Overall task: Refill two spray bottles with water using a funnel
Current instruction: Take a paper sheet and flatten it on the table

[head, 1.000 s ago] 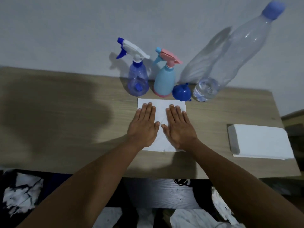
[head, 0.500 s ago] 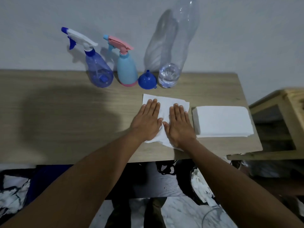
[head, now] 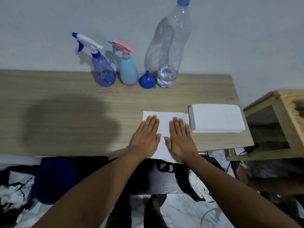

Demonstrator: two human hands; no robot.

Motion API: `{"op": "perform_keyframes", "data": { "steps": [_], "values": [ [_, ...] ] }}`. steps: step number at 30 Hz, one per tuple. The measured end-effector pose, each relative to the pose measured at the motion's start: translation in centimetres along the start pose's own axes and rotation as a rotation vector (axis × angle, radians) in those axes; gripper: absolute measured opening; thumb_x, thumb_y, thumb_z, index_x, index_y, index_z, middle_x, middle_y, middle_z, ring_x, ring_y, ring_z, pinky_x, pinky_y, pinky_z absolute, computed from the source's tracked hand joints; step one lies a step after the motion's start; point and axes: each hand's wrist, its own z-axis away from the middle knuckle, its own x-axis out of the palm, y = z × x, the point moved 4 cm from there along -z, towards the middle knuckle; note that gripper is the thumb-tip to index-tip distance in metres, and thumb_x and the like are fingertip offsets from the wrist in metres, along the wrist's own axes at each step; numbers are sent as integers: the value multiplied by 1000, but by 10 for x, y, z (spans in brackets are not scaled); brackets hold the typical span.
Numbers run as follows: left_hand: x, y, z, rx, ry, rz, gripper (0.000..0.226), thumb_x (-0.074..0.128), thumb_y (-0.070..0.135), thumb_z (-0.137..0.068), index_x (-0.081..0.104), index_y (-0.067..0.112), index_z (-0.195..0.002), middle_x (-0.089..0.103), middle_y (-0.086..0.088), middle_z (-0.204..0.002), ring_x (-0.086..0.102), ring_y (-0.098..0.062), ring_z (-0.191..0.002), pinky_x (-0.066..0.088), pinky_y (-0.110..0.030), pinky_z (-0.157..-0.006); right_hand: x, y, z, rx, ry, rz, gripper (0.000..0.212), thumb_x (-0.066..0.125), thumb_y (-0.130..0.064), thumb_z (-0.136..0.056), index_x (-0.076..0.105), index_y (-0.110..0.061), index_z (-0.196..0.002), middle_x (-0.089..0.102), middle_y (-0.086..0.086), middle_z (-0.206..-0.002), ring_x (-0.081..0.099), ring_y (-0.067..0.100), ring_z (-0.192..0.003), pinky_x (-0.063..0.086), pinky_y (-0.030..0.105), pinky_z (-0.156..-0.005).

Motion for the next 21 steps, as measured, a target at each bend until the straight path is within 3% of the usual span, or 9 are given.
{"op": "perform_keyframes", "data": {
  "steps": [7,13,18,21],
  "values": [
    [-1,-33,28,-19,25,18,63,14,41,-103,11,6,-155,5,-11,-164,1,-23,-152,13,-43,-123,8,-39,-2,-52,7,37,73,13,-50,-103,6,-2,-158,-4,18,-166,-10,33,-154,4,53,-125],
    [-8,-106,50,-69,16,-1,63,19,41,-103,16,6,-155,11,-11,-164,7,-24,-152,16,-42,-123,11,-108,-28,-104,13,13,73,15,-50,-103,11,-2,-158,1,19,-166,-4,34,-154,8,53,-125],
    [-20,-189,63,-117,-21,-14,64,12,44,-103,5,9,-156,-1,-8,-165,-3,-22,-152,5,-40,-124,9,-185,-72,-133,7,-6,73,12,-51,-102,12,-4,-158,1,17,-166,-1,34,-154,8,52,-125],
    [-27,-237,66,-154,-14,-12,65,9,44,-101,4,9,-156,-1,-9,-165,-4,-23,-152,5,-41,-124,8,-224,-103,-165,-4,2,72,14,-50,-102,11,-5,-159,0,16,-167,0,35,-155,6,52,-125]
  ]
}}
